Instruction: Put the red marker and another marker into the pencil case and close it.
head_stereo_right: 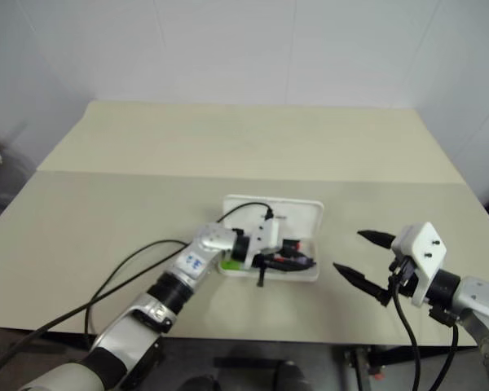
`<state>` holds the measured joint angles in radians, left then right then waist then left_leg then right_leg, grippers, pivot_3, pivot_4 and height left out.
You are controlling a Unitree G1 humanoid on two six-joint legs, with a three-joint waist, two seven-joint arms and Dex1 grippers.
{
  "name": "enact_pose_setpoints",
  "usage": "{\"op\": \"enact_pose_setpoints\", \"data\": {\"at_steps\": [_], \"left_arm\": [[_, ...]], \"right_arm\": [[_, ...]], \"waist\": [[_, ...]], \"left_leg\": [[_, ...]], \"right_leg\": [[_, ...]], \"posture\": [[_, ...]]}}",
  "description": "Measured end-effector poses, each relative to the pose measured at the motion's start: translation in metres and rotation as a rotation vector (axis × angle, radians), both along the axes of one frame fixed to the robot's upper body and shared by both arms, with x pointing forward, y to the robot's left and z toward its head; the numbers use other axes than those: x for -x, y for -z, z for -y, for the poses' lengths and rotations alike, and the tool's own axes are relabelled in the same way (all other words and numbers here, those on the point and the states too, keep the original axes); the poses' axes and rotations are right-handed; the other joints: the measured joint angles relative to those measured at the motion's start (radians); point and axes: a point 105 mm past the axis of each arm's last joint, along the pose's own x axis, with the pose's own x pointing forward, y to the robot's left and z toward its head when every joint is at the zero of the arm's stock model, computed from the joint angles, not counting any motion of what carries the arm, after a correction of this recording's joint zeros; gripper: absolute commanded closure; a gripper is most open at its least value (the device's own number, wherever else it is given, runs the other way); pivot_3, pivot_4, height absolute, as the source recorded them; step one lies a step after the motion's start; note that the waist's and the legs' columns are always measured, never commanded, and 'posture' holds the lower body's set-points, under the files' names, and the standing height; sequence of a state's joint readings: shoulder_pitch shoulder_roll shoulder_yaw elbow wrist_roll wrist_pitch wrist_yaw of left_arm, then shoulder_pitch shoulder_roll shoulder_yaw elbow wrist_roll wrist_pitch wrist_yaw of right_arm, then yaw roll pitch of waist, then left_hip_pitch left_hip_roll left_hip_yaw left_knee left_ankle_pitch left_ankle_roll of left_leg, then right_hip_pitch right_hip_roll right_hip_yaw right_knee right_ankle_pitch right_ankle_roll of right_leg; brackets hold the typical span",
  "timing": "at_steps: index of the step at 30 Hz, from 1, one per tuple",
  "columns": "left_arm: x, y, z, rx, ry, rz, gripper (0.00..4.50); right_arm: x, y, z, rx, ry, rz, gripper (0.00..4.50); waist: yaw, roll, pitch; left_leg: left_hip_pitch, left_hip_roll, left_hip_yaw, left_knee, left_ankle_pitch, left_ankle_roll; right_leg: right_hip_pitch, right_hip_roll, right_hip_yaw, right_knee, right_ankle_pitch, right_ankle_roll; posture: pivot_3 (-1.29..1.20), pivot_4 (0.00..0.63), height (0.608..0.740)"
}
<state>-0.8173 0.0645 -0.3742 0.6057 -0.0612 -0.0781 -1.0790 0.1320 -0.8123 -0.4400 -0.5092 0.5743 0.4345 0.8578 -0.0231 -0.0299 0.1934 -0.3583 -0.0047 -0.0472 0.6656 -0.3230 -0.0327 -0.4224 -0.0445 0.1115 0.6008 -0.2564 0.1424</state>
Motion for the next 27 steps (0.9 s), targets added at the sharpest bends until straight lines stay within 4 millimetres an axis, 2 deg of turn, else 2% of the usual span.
{"op": "enact_pose_setpoints", "data": {"at_steps": [6, 7, 17, 22, 27], "left_arm": [[0.002, 0.004, 0.002, -0.031, 0.016, 0.014, 4.12], [0.003, 0.004, 0.003, -0.034, 0.016, 0.015, 3.38], [0.003, 0.004, 0.004, -0.039, 0.017, 0.001, 0.12], [0.007, -0.001, 0.004, -0.036, 0.039, 0.004, 0.04], [0.015, -0.011, -0.006, -0.004, 0.061, -0.002, 0.04]], "right_arm": [[0.0, 0.0, 0.0, -0.007, 0.004, 0.001, 0.12], [0.0, 0.0, 0.0, -0.009, 0.006, 0.002, 0.12], [-0.003, -0.002, -0.004, -0.023, -0.002, 0.017, 0.12], [-0.005, -0.001, -0.01, -0.025, -0.025, 0.016, 0.12], [-0.008, -0.004, -0.012, -0.026, -0.033, 0.029, 0.12]], "waist": [[0.0, 0.0, 0.0], [0.0, 0.0, 0.0], [0.0, 0.0, 0.0], [0.0, 0.0, 0.0], [-0.002, 0.0, 0.0]], "left_leg": [[0.0, 0.0, 0.0, 0.0, 0.0, 0.0], [0.0, 0.0, 0.0, 0.0, 0.0, 0.0], [0.0, 0.0, 0.0, 0.0, 0.0, 0.0], [0.0, 0.0, 0.0, 0.0, 0.0, 0.0], [0.0, 0.0, 0.0, 0.0, 0.0, 0.0]], "right_leg": [[0.0, 0.0, 0.0, 0.0, 0.0, 0.0], [0.0, 0.0, 0.0, 0.0, 0.0, 0.0], [0.0, 0.0, 0.0, 0.0, 0.0, 0.0], [0.0, 0.0, 0.0, 0.0, 0.0, 0.0], [0.0, 0.0, 0.0, 0.001, 0.0, 0.0]], "posture": [[0.0, 0.15, 0.74], [0.0, 0.15, 0.74], [0.0, 0.15, 0.74], [0.0, 0.15, 0.74], [0.0, 0.15, 0.74]]}}
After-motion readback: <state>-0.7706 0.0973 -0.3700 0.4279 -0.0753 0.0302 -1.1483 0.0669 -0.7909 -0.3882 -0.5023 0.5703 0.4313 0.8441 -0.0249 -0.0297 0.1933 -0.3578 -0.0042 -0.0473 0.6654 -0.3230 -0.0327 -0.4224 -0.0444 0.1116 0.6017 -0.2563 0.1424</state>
